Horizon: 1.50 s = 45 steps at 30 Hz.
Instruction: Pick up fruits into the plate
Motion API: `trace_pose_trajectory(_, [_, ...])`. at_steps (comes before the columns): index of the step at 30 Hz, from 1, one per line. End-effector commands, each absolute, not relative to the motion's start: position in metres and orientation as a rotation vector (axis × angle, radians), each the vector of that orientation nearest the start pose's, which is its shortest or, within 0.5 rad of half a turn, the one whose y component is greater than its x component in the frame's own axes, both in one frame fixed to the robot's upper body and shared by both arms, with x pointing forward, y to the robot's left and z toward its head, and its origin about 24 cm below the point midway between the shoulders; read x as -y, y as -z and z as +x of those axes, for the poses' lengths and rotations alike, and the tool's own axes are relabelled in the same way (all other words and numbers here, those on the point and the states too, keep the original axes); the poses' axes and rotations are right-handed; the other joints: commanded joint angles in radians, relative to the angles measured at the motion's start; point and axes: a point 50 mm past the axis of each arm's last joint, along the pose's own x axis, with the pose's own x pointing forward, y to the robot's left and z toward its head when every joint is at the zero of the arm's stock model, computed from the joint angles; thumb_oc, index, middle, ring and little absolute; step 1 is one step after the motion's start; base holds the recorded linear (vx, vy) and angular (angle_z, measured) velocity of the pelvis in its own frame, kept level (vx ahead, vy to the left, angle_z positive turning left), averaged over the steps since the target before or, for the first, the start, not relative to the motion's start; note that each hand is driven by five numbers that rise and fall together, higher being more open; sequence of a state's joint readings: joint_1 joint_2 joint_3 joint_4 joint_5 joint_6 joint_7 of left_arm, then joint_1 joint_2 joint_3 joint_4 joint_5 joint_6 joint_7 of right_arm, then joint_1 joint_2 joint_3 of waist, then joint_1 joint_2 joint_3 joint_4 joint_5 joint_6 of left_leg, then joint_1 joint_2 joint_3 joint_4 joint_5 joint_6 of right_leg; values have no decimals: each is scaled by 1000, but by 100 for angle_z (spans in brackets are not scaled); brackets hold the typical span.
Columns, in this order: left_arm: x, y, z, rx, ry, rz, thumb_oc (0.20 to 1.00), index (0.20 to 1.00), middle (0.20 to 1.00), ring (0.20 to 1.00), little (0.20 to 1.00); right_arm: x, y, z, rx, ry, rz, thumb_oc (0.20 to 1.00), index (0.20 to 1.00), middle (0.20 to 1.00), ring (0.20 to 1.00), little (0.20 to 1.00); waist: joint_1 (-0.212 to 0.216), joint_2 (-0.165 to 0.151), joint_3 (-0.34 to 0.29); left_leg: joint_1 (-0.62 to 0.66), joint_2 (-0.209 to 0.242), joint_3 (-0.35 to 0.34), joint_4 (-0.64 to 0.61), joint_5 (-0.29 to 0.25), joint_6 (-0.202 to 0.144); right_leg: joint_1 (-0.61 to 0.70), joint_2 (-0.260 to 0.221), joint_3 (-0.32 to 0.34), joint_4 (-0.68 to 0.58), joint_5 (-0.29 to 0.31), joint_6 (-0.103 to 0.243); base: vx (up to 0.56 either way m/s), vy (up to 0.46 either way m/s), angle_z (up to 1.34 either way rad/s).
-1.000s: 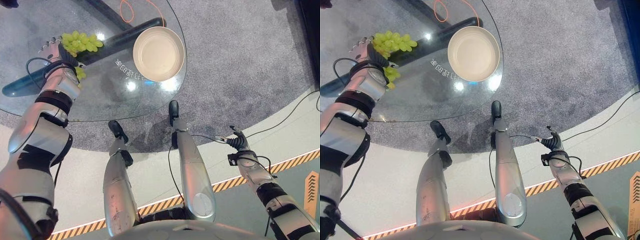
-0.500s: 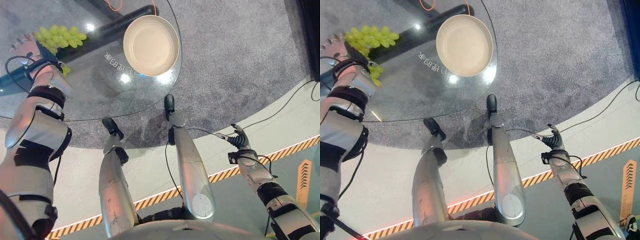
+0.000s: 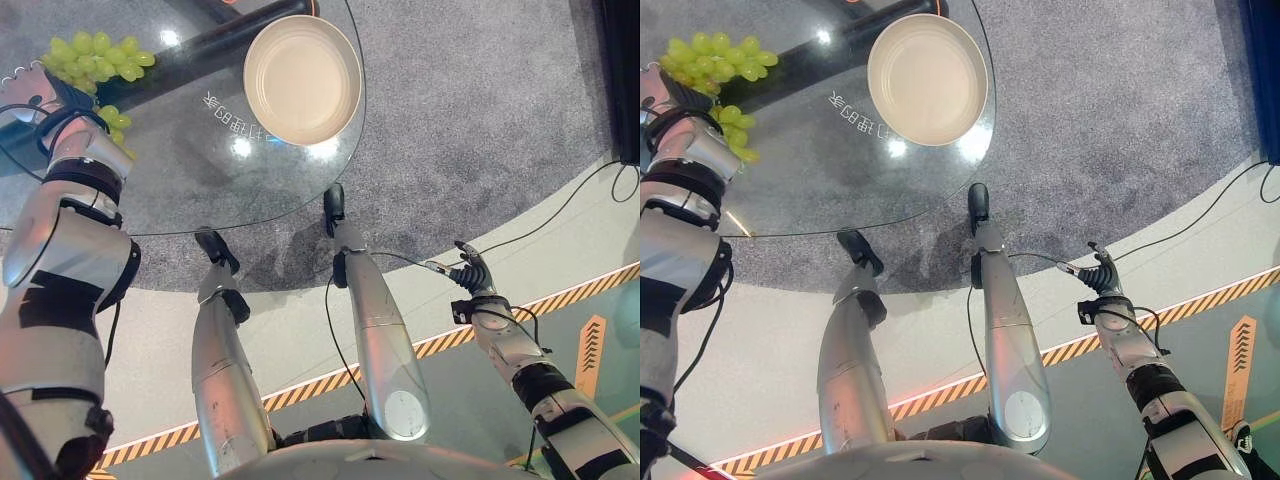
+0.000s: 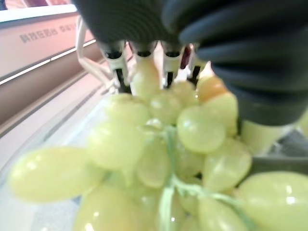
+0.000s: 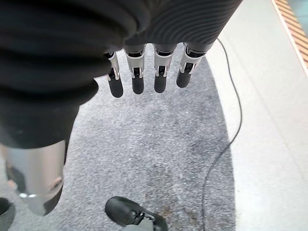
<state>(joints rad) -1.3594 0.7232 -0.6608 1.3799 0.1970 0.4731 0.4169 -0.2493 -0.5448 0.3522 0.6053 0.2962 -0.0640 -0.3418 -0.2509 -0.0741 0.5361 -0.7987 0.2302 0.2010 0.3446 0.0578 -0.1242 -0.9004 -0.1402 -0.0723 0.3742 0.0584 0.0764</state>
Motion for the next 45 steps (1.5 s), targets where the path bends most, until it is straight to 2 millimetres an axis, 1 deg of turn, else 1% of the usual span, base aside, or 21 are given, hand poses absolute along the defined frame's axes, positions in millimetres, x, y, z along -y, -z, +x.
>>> trace_pose_trajectory(1, [-365, -194, 356, -575, -845, 1117, 200, 200, 200, 200, 200, 254, 9, 271, -323, 242, -417, 1000, 1000, 1000, 1000, 1000, -3, -57, -16, -69, -65, -19, 95, -117, 4, 19, 76, -42, 33, -98, -5, 0, 0, 0])
trace_pose_trajectory(3, [-363, -194, 359, -568, -819, 1098, 200, 200, 200, 200, 200, 254, 9, 272, -327, 240, -422, 1000, 1000, 1000, 1000, 1000, -5, -55, -16, -65, -63, -13, 94, -117, 2, 22, 75, -45, 30, -98, -5, 0, 0, 0])
trace_pose_trajectory(8, [-358, -188, 362, -570, -740, 1058, 200, 200, 200, 200, 200, 255, 9, 270, -332, 235, -432, 1000, 1000, 1000, 1000, 1000, -10, -45, -16, -48, -60, 3, 90, -115, 1, 34, 72, -45, 27, -100, -6, -1, 14, 1])
trace_pose_trajectory(12, [-356, -183, 364, -548, -731, 1052, 200, 200, 200, 200, 200, 254, 9, 270, -324, 223, -444, 1000, 1000, 1000, 1000, 1000, -9, -41, -16, -36, -61, 6, 92, -117, 3, 44, 70, -44, 29, -102, -6, 5, 24, 2])
trace_pose_trajectory(16, [-352, -179, 366, -474, -738, 991, 200, 200, 200, 200, 200, 252, 9, 269, -307, 203, -470, 1000, 1000, 1000, 1000, 1000, -5, -34, -16, -14, -64, 10, 89, -116, 3, 66, 68, -44, 25, -109, -6, 7, 52, 2])
trace_pose_trajectory(18, [-348, -172, 368, -407, -734, 917, 200, 200, 200, 200, 200, 250, 9, 268, -299, 189, -480, 1000, 1000, 1000, 1000, 1000, 2, -29, -16, 6, -71, 11, 79, -112, 2, 86, 65, -42, 13, -109, -6, 5, 58, 2])
trace_pose_trajectory(22, [-341, -168, 371, -300, -718, 809, 200, 200, 200, 200, 200, 243, 10, 266, -291, 165, -508, 1000, 1000, 1000, 1000, 1000, 14, -21, -16, 45, -82, 13, 54, -107, 4, 123, 63, -43, -6, -110, -6, 0, 36, 2])
trace_pose_trajectory(24, [-337, -169, 373, -212, -724, 741, 200, 200, 200, 200, 200, 239, 10, 264, -280, 154, -520, 1000, 1000, 1000, 1000, 1000, 23, -16, -16, 63, -87, 13, 40, -105, 5, 141, 62, -46, -14, -113, -5, -51, 19, 9])
trace_pose_trajectory(25, [-336, -172, 373, -185, -728, 730, 200, 200, 200, 200, 200, 238, 8, 265, -272, 154, -523, 1000, 1000, 1000, 1000, 1000, 24, -17, -16, 49, -89, 23, 28, -72, 14, 128, 59, -49, -26, -83, -13, -91, 17, 13])
trace_pose_trajectory(26, [-334, -173, 373, -121, -738, 688, 200, 200, 200, 200, 200, 235, 9, 264, -266, 148, -529, 1000, 1000, 1000, 1000, 1000, 31, -14, -16, 65, -92, 22, 16, -71, 15, 144, 56, -53, -32, -85, -11, -88, 10, 10])
trace_pose_trajectory(27, [-332, -176, 373, -69, -741, 670, 200, 200, 200, 200, 200, 234, 10, 262, -263, 143, -531, 1000, 1000, 1000, 1000, 1000, 37, -14, -16, 76, -93, 23, 9, -71, 15, 157, 54, -57, -37, -86, -9, -12, 18, 6])
trace_pose_trajectory(28, [-331, -176, 373, -54, -743, 666, 200, 200, 200, 200, 200, 234, 10, 261, -263, 142, -530, 1000, 1000, 1000, 1000, 1000, 39, -13, -16, 80, -94, 22, 7, -71, 15, 161, 53, -59, -37, -87, -9, 0, 0, 0])
trace_pose_trajectory(29, [-329, -180, 371, 16, -760, 643, 200, 200, 200, 200, 200, 233, 11, 259, -257, 136, -530, 1000, 1000, 1000, 1000, 1000, 46, -11, -16, 95, -97, 21, 0, -71, 16, 178, 50, -62, -40, -90, -8, -11, 15, 3])
trace_pose_trajectory(32, [-324, -189, 368, 143, -772, 618, 200, 200, 200, 200, 200, 230, 12, 255, -239, 126, -520, 1000, 1000, 1000, 1000, 1000, 64, -5, -16, 153, -103, 20, -21, -75, 20, 234, 41, -76, -49, -100, -4, -10, 20, 5])
trace_pose_trajectory(36, [-318, -196, 365, 226, -776, 604, 200, 200, 200, 200, 200, 228, 9, 254, -208, 108, -511, 1000, 1000, 1000, 1000, 1000, 76, 1, -16, 204, -105, 22, -32, -81, 23, 283, 32, -89, -52, -110, 0, -1, 29, 7])
trace_pose_trajectory(38, [-316, -199, 362, 279, -772, 601, 200, 200, 200, 200, 200, 227, 6, 253, -182, 93, -504, 1000, 1000, 1000, 1000, 1000, 85, 5, -16, 249, -107, 22, -43, -85, 25, 327, 24, -98, -55, -117, 4, 17, 38, 8])
trace_pose_trajectory(40, [-310, -204, 359, 350, -741, 598, 200, 200, 200, 200, 200, 225, 0, 253, -138, 66, -477, 1000, 1000, 1000, 1000, 1000, 97, 12, -16, 317, -112, 21, -63, -87, 28, 393, 16, -107, -66, -124, 9, 26, 43, 4])
trace_pose_trajectory(42, [-309, -204, 357, 367, -730, 598, 200, 200, 200, 200, 200, 224, -3, 254, -119, 55, -472, 1000, 1000, 1000, 1000, 1000, 100, 15, -16, 340, -112, 21, -67, -89, 29, 416, 11, -110, -70, -125, 11, 16, 23, 1])
trace_pose_trajectory(43, [-304, -204, 352, 416, -693, 614, 200, 200, 200, 200, 200, 222, -12, 254, -79, 28, -457, 1000, 1000, 1000, 1000, 1000, 109, 22, -19, 410, -118, 20, -90, -90, 31, 485, 5, -112, -90, -125, 18, 39, 46, 4])
trace_pose_trajectory(44, [-304, -203, 352, 415, -690, 615, 200, 200, 200, 200, 200, 222, -13, 254, -72, 25, -458, 1000, 1000, 1000, 1000, 1000, 109, 22, -21, 417, -118, 21, -93, -90, 31, 492, 4, -113, -93, -124, 18, 64, 53, 7])
trace_pose_trajectory(45, [-299, -199, 347, 455, -655, 647, 200, 200, 200, 200, 200, 221, -19, 254, -33, 1, -446, 1000, 1000, 1000, 1000, 1000, 114, 27, -43, 452, -120, 20, -111, -89, 32, 528, -1, -113, -110, -123, 23, 70, 27, 9])
